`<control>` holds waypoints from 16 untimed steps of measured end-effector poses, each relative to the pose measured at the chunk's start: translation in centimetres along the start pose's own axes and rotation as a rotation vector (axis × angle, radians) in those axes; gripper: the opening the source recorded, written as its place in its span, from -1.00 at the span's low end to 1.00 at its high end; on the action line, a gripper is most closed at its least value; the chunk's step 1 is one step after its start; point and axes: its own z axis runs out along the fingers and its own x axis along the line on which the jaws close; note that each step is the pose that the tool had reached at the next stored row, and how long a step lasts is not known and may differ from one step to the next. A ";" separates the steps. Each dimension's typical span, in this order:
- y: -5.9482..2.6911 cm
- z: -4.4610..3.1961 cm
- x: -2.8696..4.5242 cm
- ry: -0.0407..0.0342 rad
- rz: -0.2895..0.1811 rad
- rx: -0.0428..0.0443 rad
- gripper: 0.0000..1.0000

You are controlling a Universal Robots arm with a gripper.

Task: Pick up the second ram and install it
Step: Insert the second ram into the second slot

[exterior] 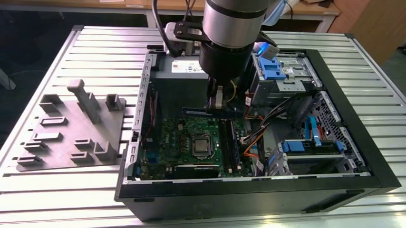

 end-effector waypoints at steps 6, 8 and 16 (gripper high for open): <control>0.00 0.02 0.00 -0.0057 0.105 0.0022 -0.84; 0.00 0.03 0.00 -0.0076 0.139 0.0030 -0.84; 0.00 0.07 0.00 -0.0151 0.277 0.0059 -0.84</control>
